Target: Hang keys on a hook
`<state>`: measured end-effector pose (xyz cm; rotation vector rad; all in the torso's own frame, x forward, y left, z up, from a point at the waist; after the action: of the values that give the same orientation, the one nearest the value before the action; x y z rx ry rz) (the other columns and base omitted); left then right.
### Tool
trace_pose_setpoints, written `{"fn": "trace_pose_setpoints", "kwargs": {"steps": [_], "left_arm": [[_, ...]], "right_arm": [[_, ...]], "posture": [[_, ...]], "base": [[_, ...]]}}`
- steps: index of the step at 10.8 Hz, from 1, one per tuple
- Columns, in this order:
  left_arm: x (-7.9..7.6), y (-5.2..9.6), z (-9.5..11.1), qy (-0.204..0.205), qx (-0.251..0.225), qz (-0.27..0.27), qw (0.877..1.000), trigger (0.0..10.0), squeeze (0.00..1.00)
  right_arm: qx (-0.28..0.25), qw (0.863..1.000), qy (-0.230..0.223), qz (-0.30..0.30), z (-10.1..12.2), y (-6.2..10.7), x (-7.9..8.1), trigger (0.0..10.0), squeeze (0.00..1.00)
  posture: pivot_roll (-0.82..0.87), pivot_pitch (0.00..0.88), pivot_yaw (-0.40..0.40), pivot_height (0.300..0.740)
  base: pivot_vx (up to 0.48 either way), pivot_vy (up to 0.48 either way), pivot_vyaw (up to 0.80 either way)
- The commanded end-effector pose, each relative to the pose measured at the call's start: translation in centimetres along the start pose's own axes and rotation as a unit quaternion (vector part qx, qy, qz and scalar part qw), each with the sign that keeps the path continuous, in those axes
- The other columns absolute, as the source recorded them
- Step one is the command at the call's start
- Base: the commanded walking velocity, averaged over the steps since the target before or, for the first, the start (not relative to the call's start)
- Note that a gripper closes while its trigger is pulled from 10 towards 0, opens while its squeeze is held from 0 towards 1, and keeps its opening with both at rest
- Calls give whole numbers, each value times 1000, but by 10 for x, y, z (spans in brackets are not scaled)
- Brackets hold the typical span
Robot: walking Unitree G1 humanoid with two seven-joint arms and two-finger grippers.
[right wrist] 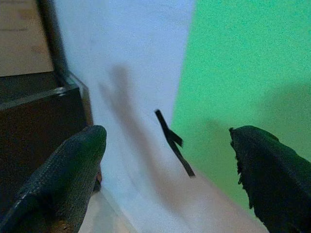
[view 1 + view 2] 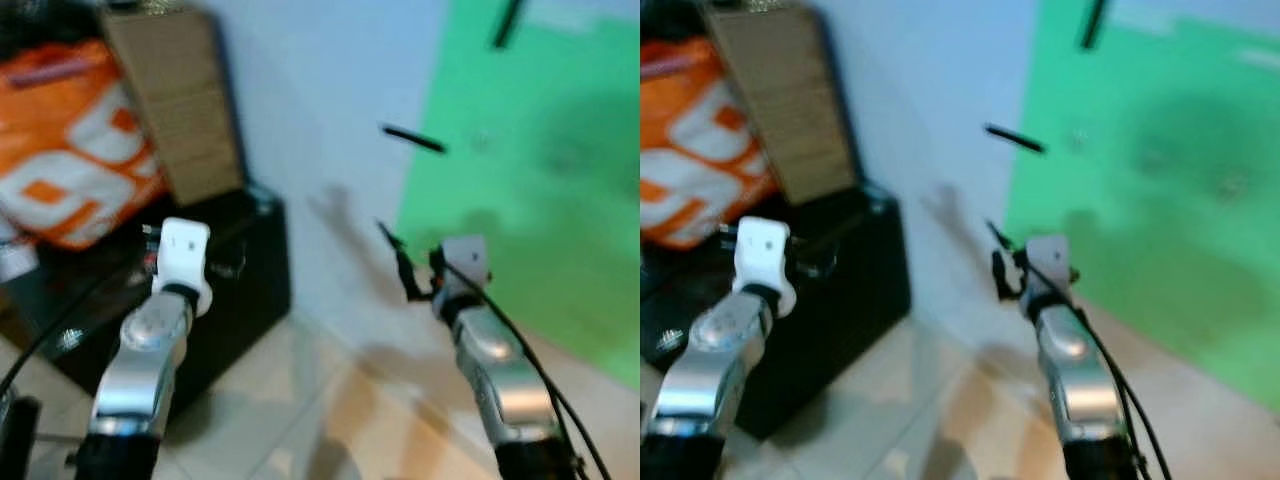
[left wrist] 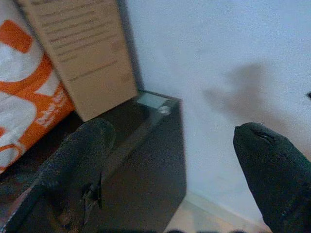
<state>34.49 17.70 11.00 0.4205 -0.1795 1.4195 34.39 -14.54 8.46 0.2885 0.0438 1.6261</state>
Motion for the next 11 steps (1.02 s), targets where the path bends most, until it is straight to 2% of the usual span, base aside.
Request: {"fn": "trace_pose_setpoints", "kwargs": {"steps": [1, 7, 11], "left_arm": [[-6, -1, 7, -2, -9, -6, 1000, 10000, 1000], [-5, -1, 7, 2, -10, -4, 1000, 10000, 1000], [-7, -3, 8, 5, -12, -2, 1000, 10000, 1000]], "right_arm": [[-1, 1000, 1, -12, 0, 1, -8, 10000, 1000], [0, 1000, 4, -12, 0, 1, -9, 10000, 1000], [-11, 1000, 6, -24, 6, -1, -14, 10000, 1000]], "posture": [[-78, 0, 21, 740], [-79, 0, 16, 740], [-83, 0, 7, 740]], "base": [[315, 0, 800], [308, 0, 753], [323, 0, 0]]}}
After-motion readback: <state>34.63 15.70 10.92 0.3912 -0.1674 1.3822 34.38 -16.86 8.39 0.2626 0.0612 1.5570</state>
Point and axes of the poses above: a point about 5 cm out from each wrist's last joint towards the gripper, its own y axis pointing back from the gripper into the wrist, its own z axis along the axis of the wrist's last joint, x = y × z, the point moved 6 cm from there along -y, pointing out of the wrist towards the gripper, and after that the axes turned 13 degrees about -y, right-handed, at the moved point
